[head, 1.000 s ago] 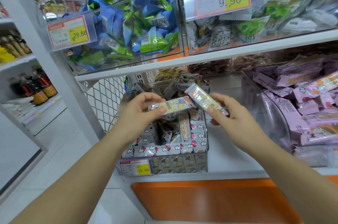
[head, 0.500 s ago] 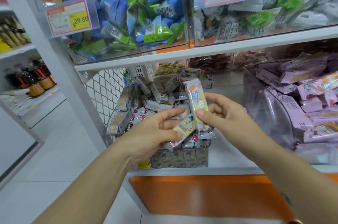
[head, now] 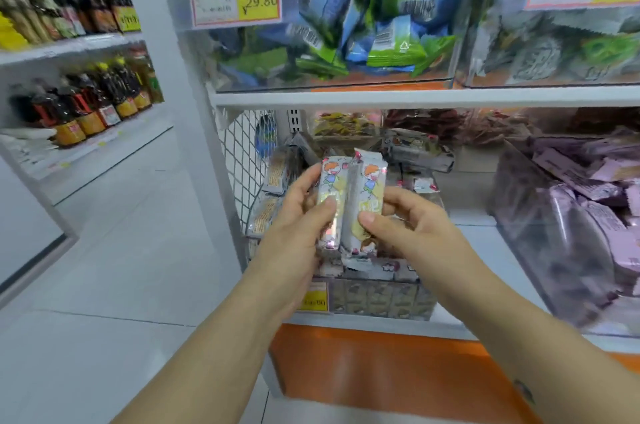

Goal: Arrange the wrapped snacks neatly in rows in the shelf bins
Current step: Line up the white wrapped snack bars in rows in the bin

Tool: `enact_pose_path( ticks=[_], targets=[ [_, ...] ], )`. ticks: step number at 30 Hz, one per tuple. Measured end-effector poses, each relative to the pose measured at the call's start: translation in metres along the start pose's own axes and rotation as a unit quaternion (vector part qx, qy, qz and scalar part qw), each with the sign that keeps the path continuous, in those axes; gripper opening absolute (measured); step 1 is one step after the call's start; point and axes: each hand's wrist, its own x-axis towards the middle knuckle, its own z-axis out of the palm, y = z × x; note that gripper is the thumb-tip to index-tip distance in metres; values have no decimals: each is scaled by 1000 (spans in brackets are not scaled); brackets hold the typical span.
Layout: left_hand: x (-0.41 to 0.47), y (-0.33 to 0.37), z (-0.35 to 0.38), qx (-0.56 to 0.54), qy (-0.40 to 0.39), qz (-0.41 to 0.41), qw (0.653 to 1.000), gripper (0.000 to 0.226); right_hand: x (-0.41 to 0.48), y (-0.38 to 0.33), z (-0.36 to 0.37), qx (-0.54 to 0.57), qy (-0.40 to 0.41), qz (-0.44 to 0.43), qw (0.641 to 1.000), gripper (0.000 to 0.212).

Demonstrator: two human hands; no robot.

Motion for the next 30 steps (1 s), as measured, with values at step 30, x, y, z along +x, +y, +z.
enact_pose_path(
  ticks=[30],
  targets=[
    [48,20,-44,477,101,85,869,59,81,-10,12,-137,-115,26,983,19]
  ],
)
